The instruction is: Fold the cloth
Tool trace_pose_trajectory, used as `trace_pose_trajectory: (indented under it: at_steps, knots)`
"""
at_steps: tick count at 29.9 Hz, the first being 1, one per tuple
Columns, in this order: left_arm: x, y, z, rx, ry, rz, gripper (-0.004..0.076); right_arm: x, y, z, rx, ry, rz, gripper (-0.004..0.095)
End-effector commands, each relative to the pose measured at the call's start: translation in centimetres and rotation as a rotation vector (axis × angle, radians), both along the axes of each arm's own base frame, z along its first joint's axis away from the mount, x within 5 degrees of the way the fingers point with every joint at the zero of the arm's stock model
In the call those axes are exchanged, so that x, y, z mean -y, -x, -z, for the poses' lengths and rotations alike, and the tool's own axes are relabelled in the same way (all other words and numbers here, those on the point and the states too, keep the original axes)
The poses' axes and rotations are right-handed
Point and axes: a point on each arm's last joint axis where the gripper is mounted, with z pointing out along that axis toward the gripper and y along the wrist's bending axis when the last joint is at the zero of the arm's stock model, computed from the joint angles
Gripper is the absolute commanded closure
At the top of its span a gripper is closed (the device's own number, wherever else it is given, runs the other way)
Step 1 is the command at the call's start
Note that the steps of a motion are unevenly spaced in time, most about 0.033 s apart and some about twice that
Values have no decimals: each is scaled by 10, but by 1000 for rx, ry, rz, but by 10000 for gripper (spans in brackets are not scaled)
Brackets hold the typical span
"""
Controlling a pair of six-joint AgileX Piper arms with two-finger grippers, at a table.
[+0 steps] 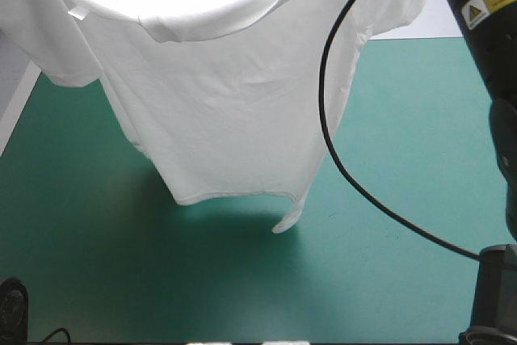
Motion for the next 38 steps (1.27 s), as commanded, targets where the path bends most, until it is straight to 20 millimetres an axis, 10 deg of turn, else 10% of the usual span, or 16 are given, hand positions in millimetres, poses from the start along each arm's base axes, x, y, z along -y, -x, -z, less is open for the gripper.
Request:
trace_pose_trajectory:
  at_steps: [1, 19, 30, 33, 38]
  knots:
    - [-2, -5, -3, 50, 41, -4, 705, 3, -20, 1, 15, -23, 30, 925]
    - [0, -195, 111, -282, 91, 97, 705, 33, -239, 90, -159, -33, 191, 926]
    - [6, -301, 204, -283, 66, -12, 673, 24, -351, 194, -274, -61, 84, 902]
    - [4, -326, 240, -325, 64, -32, 522, 17, -374, 224, -299, -108, 28, 744]
    - [3, -351, 283, -396, 100, -30, 141, 12, -389, 245, -296, -125, 4, 168]
